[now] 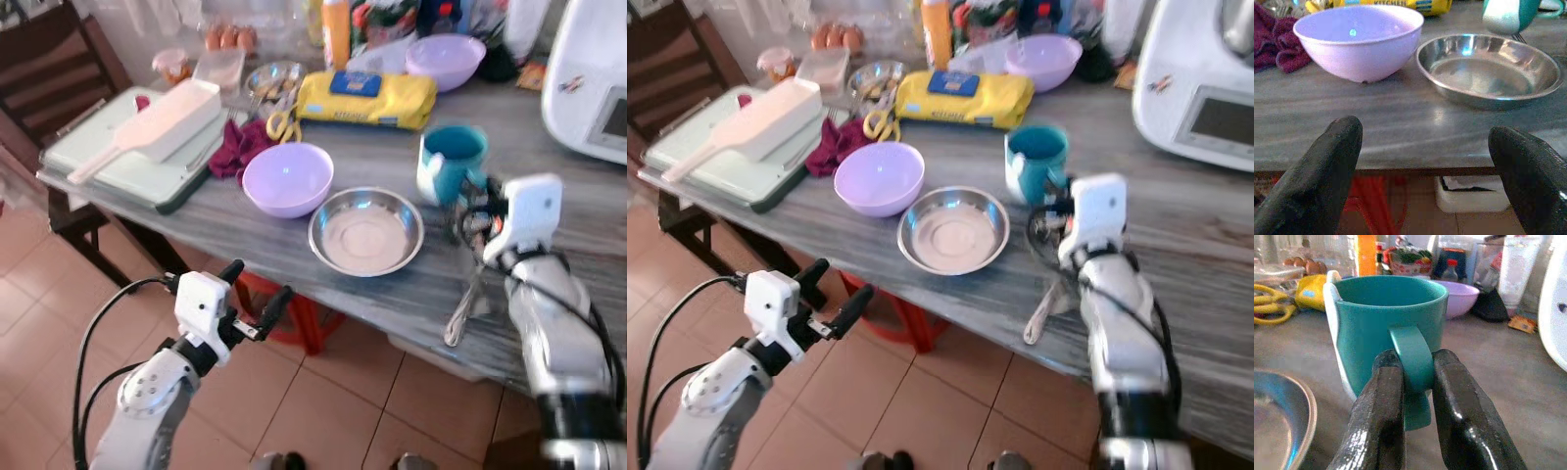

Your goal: Setting the table

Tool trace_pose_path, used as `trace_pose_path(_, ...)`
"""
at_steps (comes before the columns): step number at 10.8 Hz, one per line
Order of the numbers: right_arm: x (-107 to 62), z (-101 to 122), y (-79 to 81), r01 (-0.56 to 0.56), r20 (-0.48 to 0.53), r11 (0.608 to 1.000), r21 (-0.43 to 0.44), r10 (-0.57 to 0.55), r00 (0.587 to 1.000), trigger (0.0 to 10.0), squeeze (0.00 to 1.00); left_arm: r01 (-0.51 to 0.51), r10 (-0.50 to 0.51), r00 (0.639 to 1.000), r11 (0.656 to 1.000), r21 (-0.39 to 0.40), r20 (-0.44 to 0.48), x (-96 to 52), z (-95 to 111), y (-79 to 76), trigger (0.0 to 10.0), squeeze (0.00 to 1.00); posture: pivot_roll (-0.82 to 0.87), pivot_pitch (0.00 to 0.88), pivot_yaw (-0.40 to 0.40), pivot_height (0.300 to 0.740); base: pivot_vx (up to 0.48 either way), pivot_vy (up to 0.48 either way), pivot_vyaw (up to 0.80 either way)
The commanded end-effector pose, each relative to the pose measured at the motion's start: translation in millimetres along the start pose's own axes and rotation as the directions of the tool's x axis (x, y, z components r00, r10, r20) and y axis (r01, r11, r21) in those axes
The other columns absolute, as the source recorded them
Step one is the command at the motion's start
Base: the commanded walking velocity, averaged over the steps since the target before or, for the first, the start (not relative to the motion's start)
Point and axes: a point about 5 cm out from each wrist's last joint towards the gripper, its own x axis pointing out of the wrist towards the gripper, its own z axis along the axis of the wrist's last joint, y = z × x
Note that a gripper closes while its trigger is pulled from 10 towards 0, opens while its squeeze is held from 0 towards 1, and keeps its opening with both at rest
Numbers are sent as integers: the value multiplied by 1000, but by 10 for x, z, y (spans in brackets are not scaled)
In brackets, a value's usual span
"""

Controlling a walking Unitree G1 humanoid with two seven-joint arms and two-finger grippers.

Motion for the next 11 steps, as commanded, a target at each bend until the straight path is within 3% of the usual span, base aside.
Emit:
trace_pose_path(1,32,27,17,-18,21,1000,-8,19,1000,10000,0,-7,7,1000,1000,13,-2,-46,32,31,10000,0,-16,206,142,740,0,0,0)
trace_pose_path(6,147,169,-111,7,89,1000,-26,-5,996,10000,0,-12,12,1000,1000,7,-1,-30,34,-1,10000,0,-23,196,131,740,0,0,0)
trace_pose_path(9,267,336,-83,-19,153,1000,-6,20,988,10000,0,-12,12,1000,1000,10,6,-13,49,6,10000,0,-17,184,131,740,0,0,0)
trace_pose_path(11,297,282,-45,-36,143,998,59,27,989,10000,0,-21,21,1000,1000,8,3,-25,42,6,10000,0,-7,184,134,740,0,0,0)
